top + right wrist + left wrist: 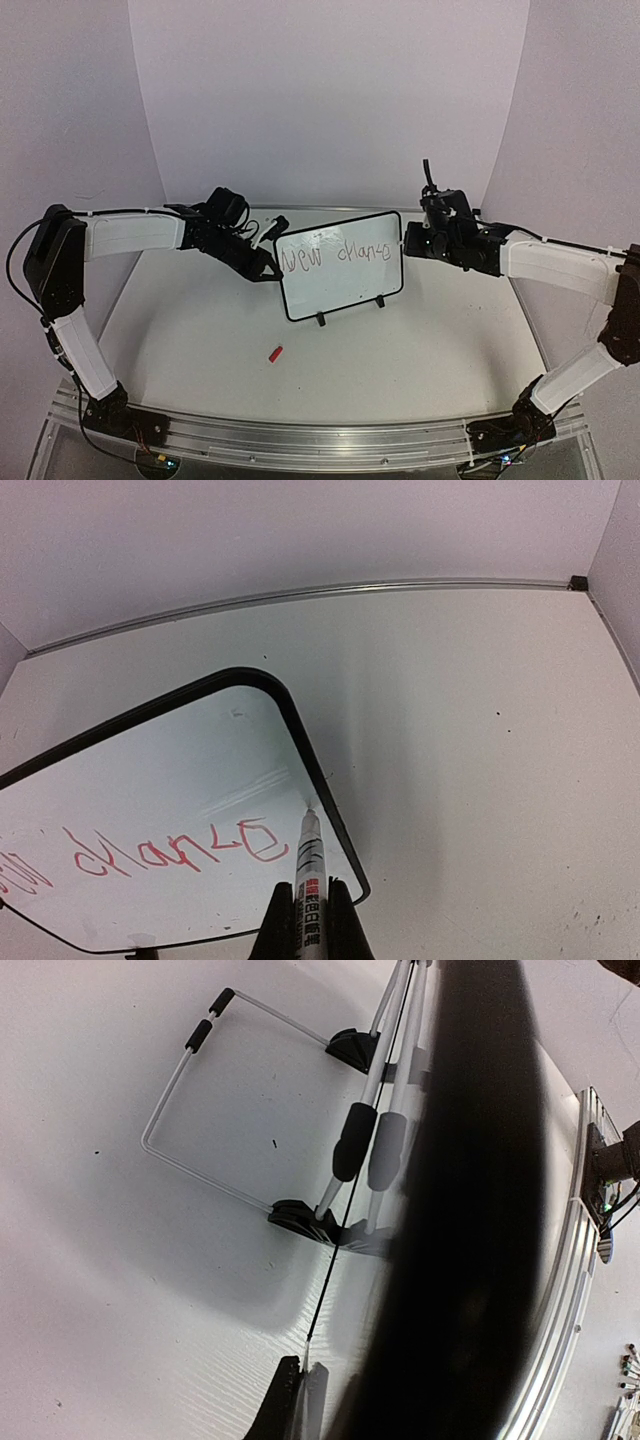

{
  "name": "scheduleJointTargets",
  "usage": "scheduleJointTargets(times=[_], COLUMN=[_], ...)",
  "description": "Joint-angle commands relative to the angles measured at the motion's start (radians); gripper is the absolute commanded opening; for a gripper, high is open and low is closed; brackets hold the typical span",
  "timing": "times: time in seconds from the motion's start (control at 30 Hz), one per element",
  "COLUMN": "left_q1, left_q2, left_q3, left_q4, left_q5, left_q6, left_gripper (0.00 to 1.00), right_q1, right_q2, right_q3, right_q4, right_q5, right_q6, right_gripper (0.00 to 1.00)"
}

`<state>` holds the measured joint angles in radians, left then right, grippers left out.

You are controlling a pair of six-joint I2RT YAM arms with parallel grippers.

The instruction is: Write a sentence on the whiteboard

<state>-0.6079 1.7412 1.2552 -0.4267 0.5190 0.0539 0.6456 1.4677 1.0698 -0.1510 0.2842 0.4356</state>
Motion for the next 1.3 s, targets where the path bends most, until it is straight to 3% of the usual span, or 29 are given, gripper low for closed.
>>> scheduleJointTargets(times=[0.0,0.47,0.87,1.27], left_q1=[-0.009,-0.009,-0.009,-0.009], left_q2=[-0.002,-0.003,-0.003,-0.006], left_q3=[0.029,0.031,0.03,0.035], left_q4=[-0.018,-0.018,-0.018,-0.025], left_q5=[-0.023,-0.025,-0.025,-0.027], left_q6=[0.018,0.019,0.018,0.021], left_gripper=[0.0,0.0,0.0,0.0], right_q1=[-0.003,-0.003,-0.003,-0.003], right_q2=[0.002,0.032,0.031,0.061], right_q3=[0.042,0.031,0.011,0.007], right_q4=[0.033,0.04,0.008,-0.002], right_q5=[-0.01,-0.078,0.036,0.032], right_q6=[-0.016,-0.009,0.014,0.024], right_gripper=[0.0,0.0,0.0,0.0])
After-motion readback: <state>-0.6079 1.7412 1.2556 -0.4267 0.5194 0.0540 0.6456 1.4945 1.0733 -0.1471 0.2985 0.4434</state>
